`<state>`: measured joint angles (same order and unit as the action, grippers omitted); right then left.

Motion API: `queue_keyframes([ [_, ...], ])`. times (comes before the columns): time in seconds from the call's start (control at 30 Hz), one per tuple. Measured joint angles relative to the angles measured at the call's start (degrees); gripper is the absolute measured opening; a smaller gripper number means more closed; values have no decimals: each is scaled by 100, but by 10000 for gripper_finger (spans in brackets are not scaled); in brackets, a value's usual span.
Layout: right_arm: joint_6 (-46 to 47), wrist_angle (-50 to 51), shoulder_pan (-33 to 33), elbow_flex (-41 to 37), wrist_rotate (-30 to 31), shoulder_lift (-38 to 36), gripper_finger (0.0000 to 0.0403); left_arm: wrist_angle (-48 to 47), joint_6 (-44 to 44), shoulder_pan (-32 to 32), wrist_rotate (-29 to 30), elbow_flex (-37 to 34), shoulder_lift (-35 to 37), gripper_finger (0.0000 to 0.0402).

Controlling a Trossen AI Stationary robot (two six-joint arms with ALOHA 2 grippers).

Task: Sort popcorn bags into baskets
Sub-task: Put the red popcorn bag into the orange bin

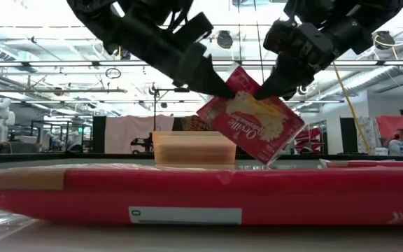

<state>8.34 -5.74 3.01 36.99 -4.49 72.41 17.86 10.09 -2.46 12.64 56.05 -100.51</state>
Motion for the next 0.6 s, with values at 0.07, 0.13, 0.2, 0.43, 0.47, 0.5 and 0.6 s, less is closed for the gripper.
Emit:
queue_keyframes([
  [0.07, -221, 32, 41, 0, -8, -61, 20, -87, -81, 7, 168, 3, 32, 274],
  [0.13, -407, 63, 89, -2, -26, -164, 16, -551, -141, 11, 418, 1, 274, 259],
  [0.2, -582, 149, 142, -3, -24, -391, 13, -826, -171, 7, 662, 7, 551, 243],
  [0.43, -1076, -676, 346, -4, -7, -1062, 11, -1429, -295, 152, 862, -517, 1806, 207],
  [0.47, -1164, -953, 372, -4, -8, -1088, 11, -1324, -337, 201, 888, -632, 1943, 205],
  [0.5, -1245, -1269, 392, -4, -10, -1091, 11, -1110, -405, 249, 888, -755, 2067, 203],
  [0.6, -1469, -2496, 412, 2, -49, -942, 11, -771, -857, 391, 888, -1370, 2568, 201],
])
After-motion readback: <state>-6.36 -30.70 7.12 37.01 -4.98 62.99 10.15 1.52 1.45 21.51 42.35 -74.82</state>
